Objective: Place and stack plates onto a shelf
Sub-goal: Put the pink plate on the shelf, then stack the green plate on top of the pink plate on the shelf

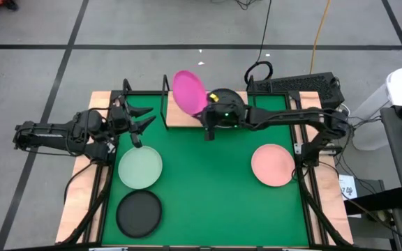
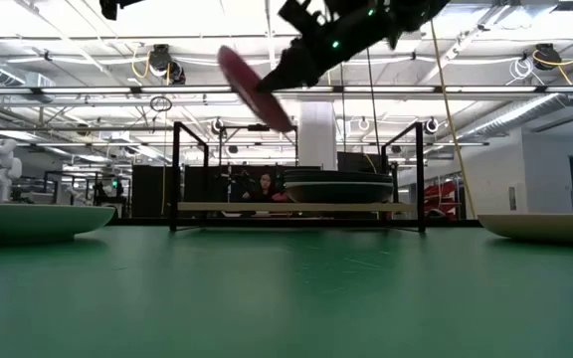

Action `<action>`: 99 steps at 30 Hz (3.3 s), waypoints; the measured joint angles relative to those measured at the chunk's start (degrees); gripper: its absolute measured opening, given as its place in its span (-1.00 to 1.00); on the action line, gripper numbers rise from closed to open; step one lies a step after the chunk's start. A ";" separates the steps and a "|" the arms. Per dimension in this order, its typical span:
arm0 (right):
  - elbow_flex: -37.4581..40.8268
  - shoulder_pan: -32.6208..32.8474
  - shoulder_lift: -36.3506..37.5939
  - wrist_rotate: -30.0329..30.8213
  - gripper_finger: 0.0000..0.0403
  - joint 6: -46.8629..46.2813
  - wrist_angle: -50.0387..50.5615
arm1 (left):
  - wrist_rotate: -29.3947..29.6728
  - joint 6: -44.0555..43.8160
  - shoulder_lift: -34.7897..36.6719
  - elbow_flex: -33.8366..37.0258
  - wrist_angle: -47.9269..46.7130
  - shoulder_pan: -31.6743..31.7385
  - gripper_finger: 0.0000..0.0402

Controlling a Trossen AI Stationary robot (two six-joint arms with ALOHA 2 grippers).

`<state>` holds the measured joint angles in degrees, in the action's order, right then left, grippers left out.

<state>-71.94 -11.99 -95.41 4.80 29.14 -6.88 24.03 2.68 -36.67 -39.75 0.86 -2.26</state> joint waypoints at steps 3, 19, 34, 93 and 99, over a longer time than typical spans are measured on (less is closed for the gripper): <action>0.00 -0.75 -3.36 -2.67 -1.00 0.06 -3.20 | 0.00 -0.04 0.00 0.00 -1.14 0.00 -0.22; 0.13 -2.99 -9.69 -9.63 -1.00 -4.50 -5.73 | 0.00 -0.90 -0.04 0.00 -3.34 0.00 -0.22; 0.26 -5.80 -9.73 -9.62 -1.00 -7.37 -1.07 | -0.04 -1.70 -0.06 0.00 -4.26 0.00 -0.22; 0.26 -2.53 -10.77 -6.36 -0.49 -7.65 -6.51 | 0.31 -3.56 -0.07 0.02 -6.06 1.29 -0.22; 0.22 4.55 0.95 -6.32 -0.53 -5.16 1.73 | -0.44 -6.90 -0.08 0.02 -10.20 1.27 -0.22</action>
<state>-71.72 -7.43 -94.46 -1.52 23.98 -5.15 23.59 -4.23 -36.75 -39.72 -9.34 -0.99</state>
